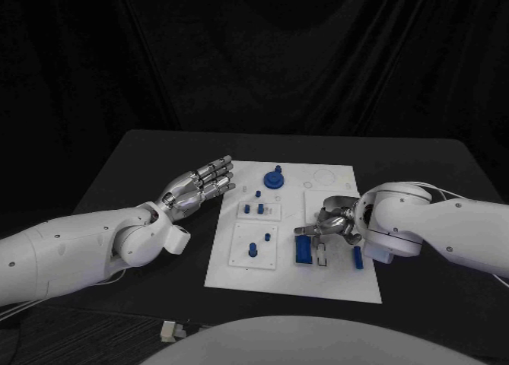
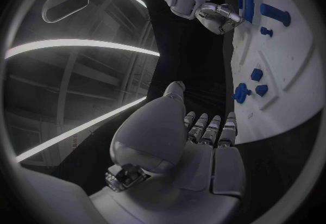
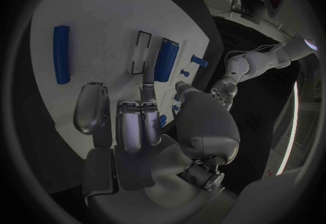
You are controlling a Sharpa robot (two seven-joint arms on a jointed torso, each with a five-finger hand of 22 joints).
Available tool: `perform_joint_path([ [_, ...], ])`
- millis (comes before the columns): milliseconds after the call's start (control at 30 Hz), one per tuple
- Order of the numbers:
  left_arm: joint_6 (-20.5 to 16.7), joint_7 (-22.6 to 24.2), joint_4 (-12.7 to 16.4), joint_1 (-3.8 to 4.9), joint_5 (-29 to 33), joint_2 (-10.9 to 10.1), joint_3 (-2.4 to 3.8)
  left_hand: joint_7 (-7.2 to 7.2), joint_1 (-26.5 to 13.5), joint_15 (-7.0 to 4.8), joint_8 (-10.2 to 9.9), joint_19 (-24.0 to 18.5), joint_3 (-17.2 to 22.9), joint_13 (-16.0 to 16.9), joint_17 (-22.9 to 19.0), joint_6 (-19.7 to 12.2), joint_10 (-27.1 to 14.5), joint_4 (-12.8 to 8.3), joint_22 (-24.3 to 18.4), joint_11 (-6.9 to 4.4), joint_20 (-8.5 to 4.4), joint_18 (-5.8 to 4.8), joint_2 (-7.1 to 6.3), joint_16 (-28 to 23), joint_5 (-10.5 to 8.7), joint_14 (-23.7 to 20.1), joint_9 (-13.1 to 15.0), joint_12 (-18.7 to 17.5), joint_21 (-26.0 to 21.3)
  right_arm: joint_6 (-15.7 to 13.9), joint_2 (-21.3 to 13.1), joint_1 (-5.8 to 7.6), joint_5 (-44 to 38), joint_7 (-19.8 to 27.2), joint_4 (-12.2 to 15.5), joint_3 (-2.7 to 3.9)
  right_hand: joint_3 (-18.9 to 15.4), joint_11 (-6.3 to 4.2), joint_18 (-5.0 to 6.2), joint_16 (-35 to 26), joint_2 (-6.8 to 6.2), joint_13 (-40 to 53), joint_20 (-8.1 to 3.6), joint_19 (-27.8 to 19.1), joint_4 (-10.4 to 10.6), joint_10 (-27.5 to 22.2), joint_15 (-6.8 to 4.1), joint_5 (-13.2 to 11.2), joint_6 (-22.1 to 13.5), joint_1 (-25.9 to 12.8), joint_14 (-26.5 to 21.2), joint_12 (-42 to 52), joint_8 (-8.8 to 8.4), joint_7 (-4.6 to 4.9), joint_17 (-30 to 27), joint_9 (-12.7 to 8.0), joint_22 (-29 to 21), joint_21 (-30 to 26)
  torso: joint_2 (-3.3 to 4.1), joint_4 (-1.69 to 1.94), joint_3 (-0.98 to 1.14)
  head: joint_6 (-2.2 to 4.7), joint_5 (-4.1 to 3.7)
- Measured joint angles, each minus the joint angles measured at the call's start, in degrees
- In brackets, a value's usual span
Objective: Assemble the parts on the task board
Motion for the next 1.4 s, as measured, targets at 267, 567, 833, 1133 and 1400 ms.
perform_joint_path([
  [267, 0.04, -0.06, 0.0, -0.01, 0.0, -0.01, 0.0, 0.0, 0.0, 0.0, 0.0, 0.0, 0.0, 0.0, 0.0, 0.0, -0.01, 0.0, 0.0, 0.0, 0.0, 0.0, 0.0, 0.0, 0.0, 0.0, 0.0, 0.0, 0.0, 0.0, 0.01, 0.0, -0.07, 0.0, -0.02, -0.01, -2.24, 0.0, 0.0, 0.0, 0.54, -0.01, 0.0, 0.0, 0.16, 0.0, 0.0, -1.11, 0.0, -0.63, 0.0, 0.0, 0.0, 0.0, 0.01, 0.2, 0.0, -0.24, 0.01, 0.0, 0.0, 0.0, 0.04],
  [567, 0.11, -0.1, -0.01, -0.03, 0.0, 0.02, 0.0, 0.0, 0.0, 0.0, 0.0, 0.0, 0.0, 0.0, -0.01, 0.0, -0.01, 0.01, -0.01, -0.01, 0.0, 0.0, 0.0, 0.0, 0.0, 0.0, 0.0, 0.0, 0.0, -1.28, -1.34, 0.0, -0.12, 0.09, 0.98, 0.0, -8.65, 0.0, 0.0, 0.0, 1.09, -0.01, -0.01, 0.42, 0.42, 0.0, 0.0, -6.05, 0.0, -4.45, 0.0, 0.0, -0.21, 0.0, 0.04, 0.58, -0.01, -0.46, 0.0, 0.01, 0.0, 0.0, 0.12],
  [833, 0.13, -0.11, 0.18, -0.04, 0.0, -0.36, 0.0, 0.0, 0.0, 0.0, 0.0, 0.0, 0.0, 0.01, -0.01, 0.0, -0.01, 0.01, 0.06, -0.01, 0.0, 0.0, 0.0, 0.08, 0.22, 0.0, 0.0, 0.0, 0.23, -8.3, -6.97, 0.26, -0.16, 2.38, 6.29, -0.02, -12.75, 0.51, 0.0, 0.0, 2.47, -0.01, 0.21, 1.88, 0.24, 0.1, 0.42, -1.77, -2.05, -2.49, 0.0, 0.0, -1.44, 0.41, 0.04, 0.71, -0.01, 4.27, 0.0, 0.01, 0.0, 0.0, 0.52],
  [1133, 0.13, -0.07, 0.25, -0.05, 0.0, -0.49, 0.0, 0.0, 0.23, -0.01, 0.0, 0.0, -0.16, 0.05, -0.01, 0.0, -0.02, -0.17, 0.06, -0.02, 0.0, 0.0, -0.23, 0.23, 0.22, 0.0, 0.03, 0.0, 0.23, -12.87, -13.64, 1.39, -4.44, 4.36, 10.1, 0.01, -13.34, 1.6, -0.01, 0.0, 2.56, -0.01, 0.4, 2.06, -2.82, 0.1, 1.08, 5.27, -5.53, 10.59, 0.0, 0.0, -2.68, 1.37, 0.03, 1.04, -0.02, 7.35, 0.0, 0.03, 0.01, 0.0, 0.23],
  [1400, 0.13, -0.06, 0.19, -0.05, 0.0, -0.37, 0.0, 0.0, 0.23, -0.01, 0.0, 0.0, -0.01, 0.05, -0.02, 0.0, 0.1, -0.32, 0.09, 0.1, 0.0, 0.01, -0.23, 0.23, 0.22, 0.0, 0.05, 0.0, 0.23, -9.17, -15.97, 1.47, -14.36, 3.81, 9.34, 0.0, -13.68, 2.15, 0.0, 0.0, 2.99, -0.02, 0.84, 2.05, -4.47, 0.1, 1.41, 11.05, -6.52, 16.19, 0.14, 0.0, -3.61, 1.78, 0.03, -0.16, -0.02, 7.03, -0.12, 0.03, 0.01, 0.0, 0.22],
])
